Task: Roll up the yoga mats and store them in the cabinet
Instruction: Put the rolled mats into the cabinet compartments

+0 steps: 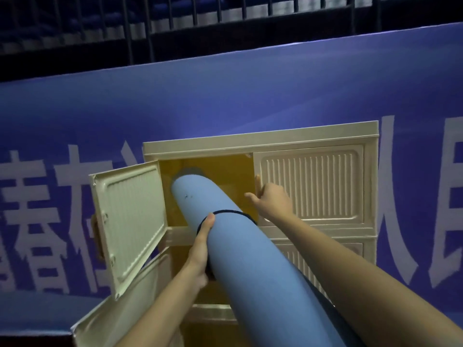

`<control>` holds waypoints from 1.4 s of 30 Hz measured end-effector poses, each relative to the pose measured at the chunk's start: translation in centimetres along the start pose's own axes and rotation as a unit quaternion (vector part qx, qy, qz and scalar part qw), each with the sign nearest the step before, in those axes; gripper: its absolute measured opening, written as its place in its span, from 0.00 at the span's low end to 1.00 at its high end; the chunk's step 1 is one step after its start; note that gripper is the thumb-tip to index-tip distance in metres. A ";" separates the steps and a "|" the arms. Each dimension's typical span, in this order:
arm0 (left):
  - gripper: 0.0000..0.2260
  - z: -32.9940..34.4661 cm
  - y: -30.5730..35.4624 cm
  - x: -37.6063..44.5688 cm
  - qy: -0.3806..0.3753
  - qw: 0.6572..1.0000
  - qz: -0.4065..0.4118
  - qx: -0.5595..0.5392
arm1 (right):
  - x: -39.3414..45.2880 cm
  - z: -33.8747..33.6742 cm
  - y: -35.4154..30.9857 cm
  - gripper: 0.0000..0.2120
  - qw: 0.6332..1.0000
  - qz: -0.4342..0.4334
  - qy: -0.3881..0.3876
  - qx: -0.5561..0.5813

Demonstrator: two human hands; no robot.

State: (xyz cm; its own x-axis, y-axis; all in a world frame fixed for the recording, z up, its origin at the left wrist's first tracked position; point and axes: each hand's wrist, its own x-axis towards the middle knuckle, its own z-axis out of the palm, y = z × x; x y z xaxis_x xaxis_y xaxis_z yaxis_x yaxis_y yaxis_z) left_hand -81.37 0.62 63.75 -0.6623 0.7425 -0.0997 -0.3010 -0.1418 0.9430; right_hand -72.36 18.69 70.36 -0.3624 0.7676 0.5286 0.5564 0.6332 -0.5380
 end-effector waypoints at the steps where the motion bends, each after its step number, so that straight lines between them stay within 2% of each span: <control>1: 0.38 0.0 0.5 0.2 -0.001 1.000 0.001 0.007 | 0.9 0.2 0.1 0.19 1.000 -0.001 0.003 -0.005; 6: 0.36 -0.6 2.5 0.8 0.001 0.999 -0.003 0.035 | 1.9 0.8 0.7 0.20 0.999 -0.037 0.024 -0.027; 9: 0.35 -0.7 3.5 1.4 0.003 1.000 -0.004 0.030 | 0.8 0.0 0.3 0.12 0.997 -0.069 0.031 -0.019; 14: 0.40 -1.0 4.3 2.1 0.001 1.000 -0.014 0.003 | -2.6 -4.3 1.3 0.12 0.991 -0.129 0.025 -0.004; 17: 0.42 -1.4 5.1 2.5 0.014 0.999 -0.010 -0.039 | -6.1 -6.8 2.6 0.16 0.988 -0.135 0.070 0.031; 20: 0.46 -1.0 4.5 2.8 0.013 0.999 -0.027 -0.036 | -10.1 -9.6 5.3 0.18 0.986 -0.135 0.056 0.082; 25: 0.46 -0.5 3.9 2.6 0.018 0.999 -0.038 -0.034 | -13.8 -15.9 8.6 0.12 0.988 -0.115 0.074 0.074; 29: 0.47 -0.2 3.2 3.2 0.033 0.998 -0.040 -0.045 | -16.0 -20.9 10.5 0.08 0.989 -0.107 0.044 0.095; 31: 0.48 0.1 3.0 3.4 0.034 0.997 -0.038 -0.051 | -17.7 -22.3 12.1 0.06 0.983 -0.086 0.083 0.140; 33: 0.46 0.4 3.0 3.5 0.034 0.997 -0.033 -0.063 | -19.2 -22.4 13.6 0.01 0.965 -0.039 0.175 0.190; 35: 0.46 0.8 2.8 3.7 0.034 0.997 -0.029 -0.067 | -21.0 -22.2 14.6 0.07 0.928 0.000 0.290 0.233; 37: 0.49 1.4 2.6 4.1 0.039 0.996 -0.029 -0.073 | -23.0 -22.0 14.2 0.08 0.892 -0.037 0.396 0.213; 38: 0.51 1.9 2.6 4.2 0.041 0.996 -0.031 -0.078 | -23.8 -21.6 13.5 0.09 0.886 -0.081 0.420 0.180; 40: 0.55 2.7 2.8 4.9 0.062 0.993 -0.035 -0.097 | -24.2 -19.9 11.1 0.08 0.894 -0.183 0.400 0.087; 42: 0.53 4.1 3.2 5.3 0.082 0.991 -0.040 -0.099 | -22.5 -17.9 8.6 0.06 0.906 -0.281 0.316 -0.028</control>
State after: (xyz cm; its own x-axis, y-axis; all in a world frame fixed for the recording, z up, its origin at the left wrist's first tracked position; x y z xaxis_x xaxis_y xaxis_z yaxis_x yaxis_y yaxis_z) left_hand -83.02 6.81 67.60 -0.7282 0.6432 -0.2369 -0.4750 -0.2245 0.8509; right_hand -46.01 5.09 65.53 -0.1095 0.1039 0.9885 0.4604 0.8867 -0.0422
